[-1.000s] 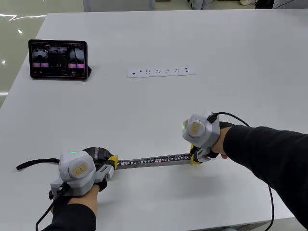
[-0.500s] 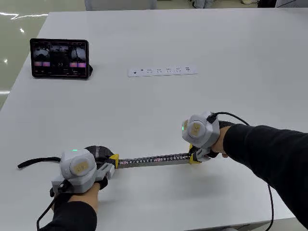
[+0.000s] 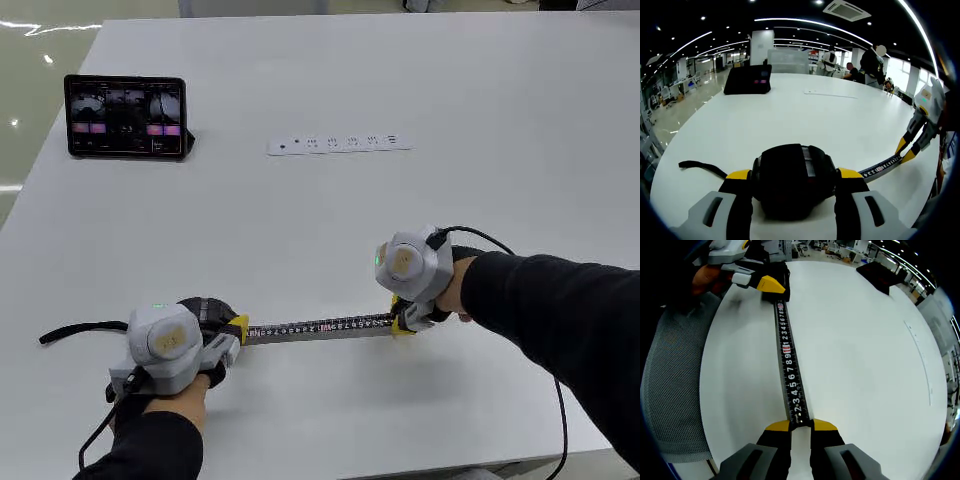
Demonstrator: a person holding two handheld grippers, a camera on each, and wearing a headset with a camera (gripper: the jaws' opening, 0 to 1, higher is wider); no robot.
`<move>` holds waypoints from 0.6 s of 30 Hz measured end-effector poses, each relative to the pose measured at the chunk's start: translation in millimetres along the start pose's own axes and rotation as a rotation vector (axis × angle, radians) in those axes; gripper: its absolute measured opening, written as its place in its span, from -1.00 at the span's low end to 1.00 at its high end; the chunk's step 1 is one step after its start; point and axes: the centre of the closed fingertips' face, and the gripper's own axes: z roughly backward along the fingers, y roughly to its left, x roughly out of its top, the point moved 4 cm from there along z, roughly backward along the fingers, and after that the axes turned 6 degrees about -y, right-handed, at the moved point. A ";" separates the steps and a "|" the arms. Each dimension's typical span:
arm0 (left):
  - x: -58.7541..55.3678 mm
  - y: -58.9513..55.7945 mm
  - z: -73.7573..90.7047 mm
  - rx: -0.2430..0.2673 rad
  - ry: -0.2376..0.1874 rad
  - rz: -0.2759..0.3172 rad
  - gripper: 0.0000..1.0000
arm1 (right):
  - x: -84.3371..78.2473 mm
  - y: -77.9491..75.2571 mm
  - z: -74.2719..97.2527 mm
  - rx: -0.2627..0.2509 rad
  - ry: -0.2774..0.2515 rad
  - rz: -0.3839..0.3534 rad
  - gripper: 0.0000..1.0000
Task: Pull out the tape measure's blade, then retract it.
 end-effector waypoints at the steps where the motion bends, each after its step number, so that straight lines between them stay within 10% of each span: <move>1: 0.1 0.0 0.0 0.001 0.001 0.000 0.26 | 0.5 -0.1 -0.2 0.001 0.000 0.003 -0.80; 18: -1.3 0.1 0.7 -0.001 0.010 -0.012 0.26 | 6.5 0.7 -2.2 0.002 -0.012 -0.014 -0.80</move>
